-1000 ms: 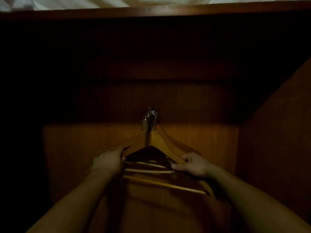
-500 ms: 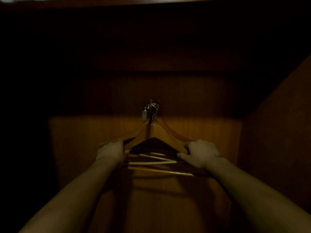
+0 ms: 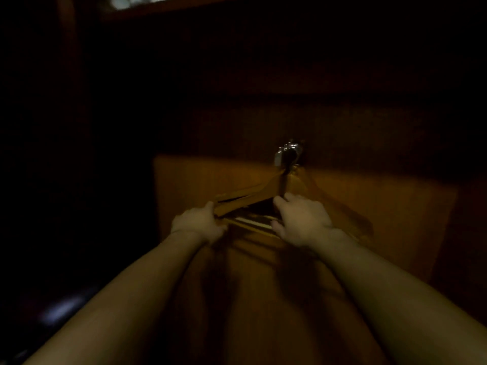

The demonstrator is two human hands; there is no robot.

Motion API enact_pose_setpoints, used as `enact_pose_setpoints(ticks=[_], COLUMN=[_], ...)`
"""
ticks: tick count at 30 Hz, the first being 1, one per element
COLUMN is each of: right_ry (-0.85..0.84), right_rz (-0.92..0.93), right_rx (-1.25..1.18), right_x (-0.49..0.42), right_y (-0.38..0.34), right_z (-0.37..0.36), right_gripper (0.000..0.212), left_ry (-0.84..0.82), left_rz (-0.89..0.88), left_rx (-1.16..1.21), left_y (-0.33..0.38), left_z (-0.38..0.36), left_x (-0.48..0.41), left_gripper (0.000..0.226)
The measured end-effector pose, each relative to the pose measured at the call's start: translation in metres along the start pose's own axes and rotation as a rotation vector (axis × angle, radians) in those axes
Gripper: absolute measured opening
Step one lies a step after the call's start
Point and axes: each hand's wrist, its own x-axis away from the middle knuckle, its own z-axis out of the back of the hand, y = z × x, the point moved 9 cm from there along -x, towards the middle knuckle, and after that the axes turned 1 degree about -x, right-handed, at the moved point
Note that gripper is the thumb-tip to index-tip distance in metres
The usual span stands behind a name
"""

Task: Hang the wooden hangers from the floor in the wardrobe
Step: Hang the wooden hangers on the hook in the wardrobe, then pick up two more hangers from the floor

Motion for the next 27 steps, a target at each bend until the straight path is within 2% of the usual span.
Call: enact_pose_setpoints(ticks=[4, 7, 15, 21, 27], right_ry=[-0.052, -0.060, -0.039, -0.025, -0.122], right_rz=[0.100, 0.181, 0.383, 0.511, 0.722], right_rx=[-0.063, -0.102, -0.234, -0.316, -0.397], right_x=[-0.016, -0.022, -0.011, 0.020, 0.080], right_y=[-0.071, -0.130, -0.314, -0.473, -0.641], right_z=[-0.016, -0.015, 0.038, 0.082, 0.103], right_gripper=[0.048, 0.049, 0.046, 0.050, 0.057], left_ry=[-0.005, 0.011, 0.073, 0.080, 0.063], left_rz=[0.119, 0.184, 0.370, 0.504, 0.710], left_rx=[-0.061, -0.064, -0.083, -0.126, -0.165], left_y=[-0.061, -0.113, -0.265, -0.381, -0.492], left_z=[0.015, 0.036, 0.110, 0.161, 0.187], left_x=[0.034, 0.065, 0.170, 0.280, 0.409], left_gripper=[0.071, 0.073, 0.080, 0.081, 0.079])
